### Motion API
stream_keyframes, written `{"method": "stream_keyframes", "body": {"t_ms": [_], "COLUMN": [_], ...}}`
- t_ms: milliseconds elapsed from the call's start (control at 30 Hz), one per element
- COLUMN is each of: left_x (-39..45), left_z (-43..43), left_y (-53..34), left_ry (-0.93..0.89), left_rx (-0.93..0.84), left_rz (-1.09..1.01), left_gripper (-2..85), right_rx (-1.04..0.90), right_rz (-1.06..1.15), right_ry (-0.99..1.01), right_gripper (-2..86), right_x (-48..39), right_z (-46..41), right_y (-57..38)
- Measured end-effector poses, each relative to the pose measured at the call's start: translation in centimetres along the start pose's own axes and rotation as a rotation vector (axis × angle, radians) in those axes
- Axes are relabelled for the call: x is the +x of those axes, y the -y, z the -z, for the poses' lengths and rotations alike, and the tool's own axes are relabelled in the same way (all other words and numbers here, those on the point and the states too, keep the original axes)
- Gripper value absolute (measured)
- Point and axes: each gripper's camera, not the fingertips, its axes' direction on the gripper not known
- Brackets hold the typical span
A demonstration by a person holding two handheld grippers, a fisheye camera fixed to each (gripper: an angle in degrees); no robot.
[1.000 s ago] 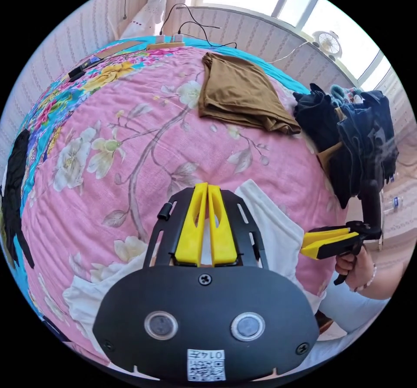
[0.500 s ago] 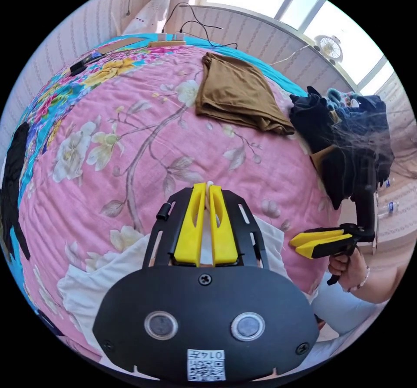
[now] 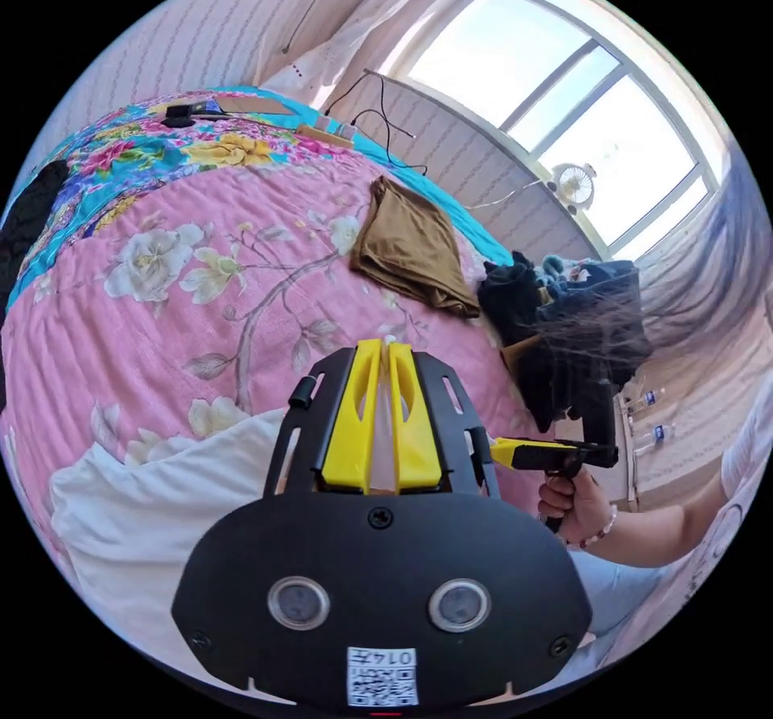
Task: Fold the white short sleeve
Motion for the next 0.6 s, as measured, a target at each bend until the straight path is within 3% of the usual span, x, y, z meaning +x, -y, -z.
{"method": "stream_keyframes", "body": {"t_ms": [267,467,600], "left_x": [-3.3,-7.2,-7.8], "left_z": [12.4,16.3,20.3], "left_y": [-10.4,-16.8,-18.3], "left_ry": [0.091,0.161,0.177], "left_rx": [0.115,0.009,0.026], "left_rz": [0.185,0.369,0.376], "left_gripper": [0.0,4.4,4.7], "right_rx": [-0.249,-0.560,-0.638], "right_rz": [0.463,0.530,0.536], "right_ry": [-0.147,-0.310,-0.342], "right_gripper": [1.2,1.7,1.8], "right_x": [-12.0,-14.5,-16.0], "right_z": [-5.3,-12.0,-13.0], "right_y": [-0.3,-2.1,-2.6]}}
